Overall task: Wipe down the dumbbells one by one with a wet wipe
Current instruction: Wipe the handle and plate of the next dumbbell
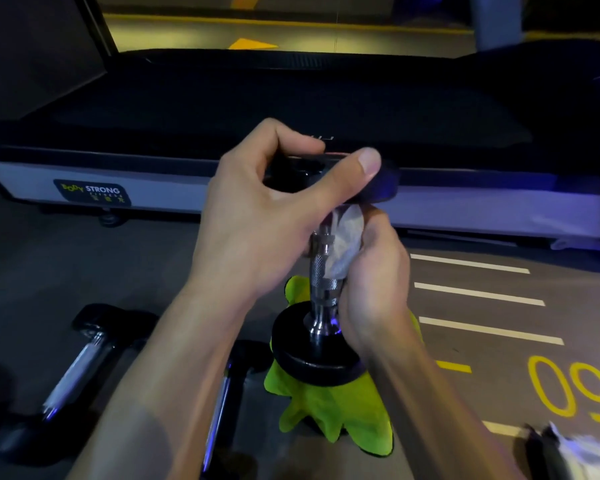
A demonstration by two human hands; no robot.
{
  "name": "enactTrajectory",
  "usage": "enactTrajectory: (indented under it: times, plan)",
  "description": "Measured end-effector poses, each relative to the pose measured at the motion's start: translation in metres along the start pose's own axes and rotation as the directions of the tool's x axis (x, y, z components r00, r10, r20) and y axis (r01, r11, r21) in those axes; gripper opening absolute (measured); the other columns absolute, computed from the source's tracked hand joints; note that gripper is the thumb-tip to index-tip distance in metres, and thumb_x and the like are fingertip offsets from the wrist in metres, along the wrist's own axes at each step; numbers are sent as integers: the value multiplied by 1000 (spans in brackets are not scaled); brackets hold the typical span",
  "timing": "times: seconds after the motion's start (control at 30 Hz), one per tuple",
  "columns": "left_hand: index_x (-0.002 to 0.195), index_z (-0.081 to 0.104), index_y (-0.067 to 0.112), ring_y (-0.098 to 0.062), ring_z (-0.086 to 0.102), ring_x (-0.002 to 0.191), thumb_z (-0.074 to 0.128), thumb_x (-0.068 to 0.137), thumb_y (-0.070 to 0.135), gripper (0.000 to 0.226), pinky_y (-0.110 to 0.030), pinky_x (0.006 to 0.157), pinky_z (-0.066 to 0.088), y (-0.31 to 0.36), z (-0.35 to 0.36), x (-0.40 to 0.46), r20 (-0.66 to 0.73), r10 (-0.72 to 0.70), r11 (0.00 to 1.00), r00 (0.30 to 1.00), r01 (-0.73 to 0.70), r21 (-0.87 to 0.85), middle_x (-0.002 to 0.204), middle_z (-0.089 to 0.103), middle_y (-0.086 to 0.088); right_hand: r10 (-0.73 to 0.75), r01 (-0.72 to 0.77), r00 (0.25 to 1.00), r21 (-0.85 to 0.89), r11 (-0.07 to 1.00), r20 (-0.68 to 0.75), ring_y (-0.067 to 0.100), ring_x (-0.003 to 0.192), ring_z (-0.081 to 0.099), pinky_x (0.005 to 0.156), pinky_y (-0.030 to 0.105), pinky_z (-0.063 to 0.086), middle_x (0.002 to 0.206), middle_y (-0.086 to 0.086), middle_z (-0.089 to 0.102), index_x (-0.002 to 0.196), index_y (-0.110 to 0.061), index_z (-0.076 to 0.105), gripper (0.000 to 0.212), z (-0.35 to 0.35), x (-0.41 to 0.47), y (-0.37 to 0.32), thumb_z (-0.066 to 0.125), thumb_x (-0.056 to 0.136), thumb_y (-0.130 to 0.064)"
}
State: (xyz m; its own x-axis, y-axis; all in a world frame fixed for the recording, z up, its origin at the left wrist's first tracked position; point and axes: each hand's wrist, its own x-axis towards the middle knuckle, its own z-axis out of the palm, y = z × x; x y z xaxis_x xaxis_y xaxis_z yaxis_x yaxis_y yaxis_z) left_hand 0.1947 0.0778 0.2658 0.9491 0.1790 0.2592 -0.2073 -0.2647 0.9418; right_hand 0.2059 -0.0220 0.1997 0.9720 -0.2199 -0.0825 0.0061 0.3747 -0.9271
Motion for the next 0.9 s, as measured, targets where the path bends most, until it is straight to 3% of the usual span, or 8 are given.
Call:
enactTrajectory:
  times: [0.07,0.13,0.27,0.37,0.5,0.63,0.73,0.9]
  plan:
    - [96,71,20,-5,71,83,88,72,52,43,-20,73,53,1,-1,-4,33,34,999,999,-33,-31,93,77,7,-178,181,981,28,983,-76,5,72,60,74,27,50,73,-12,68,83,-16,67,28,9,-14,-5,46,101,-19]
    - [96,71,19,-3,72,88,88,72,50,42,-15,74,51,1,-2,-8,49,66,997,997,-65,-33,97,77,9,-299,300,954,28,954,-40,6,97,67,89,31,54,103,-8,74,114,-11,64,26,25,-33,-2,42,104,-20]
    - [95,69,22,-2,71,87,86,72,55,44,-16,72,50,3,-5,-12,41,94,995,995,-94,20,94,76,12,-465,458,882,-387,800,81,-14,116,55,99,14,45,122,-40,56,129,-23,49,29,23,-36,21,53,103,-12]
    - [94,70,25,-7,73,87,85,71,61,45,-35,76,59,2,-9,-10,35,85,995,996,-87,57,92,77,10,-397,435,900,-426,793,181,17,98,70,84,47,55,104,-6,72,127,-20,46,28,10,-26,12,50,100,-23]
    - [96,72,20,-12,74,83,87,70,57,48,-41,74,60,-1,-16,-4,68,65,998,996,-66,5,92,78,4,-206,333,921,-392,857,331,16,61,66,64,33,54,64,2,69,83,-13,57,35,-8,-10,-2,38,107,-29]
    - [97,72,16,-16,75,93,87,68,53,50,-41,83,60,-5,-20,-1,80,63,997,995,-59,-57,100,79,1,-27,-18,895,95,995,445,36,90,69,95,55,53,91,18,74,95,-10,69,27,-10,-2,2,48,100,-26]
    - [97,72,16,-21,74,102,87,68,52,48,-49,95,59,-7,-19,-2,84,84,995,993,-78,-65,105,78,0,-172,172,914,33,985,367,17,63,57,64,28,50,68,3,61,90,-8,61,17,-4,-11,7,55,102,-19]
    - [97,71,18,-15,75,95,87,67,54,50,-44,86,61,1,-11,-11,76,111,994,991,-111,-8,102,78,4,-385,419,908,-374,827,167,-4,61,55,58,13,41,66,-18,59,96,-15,57,21,5,-20,8,56,84,-32]
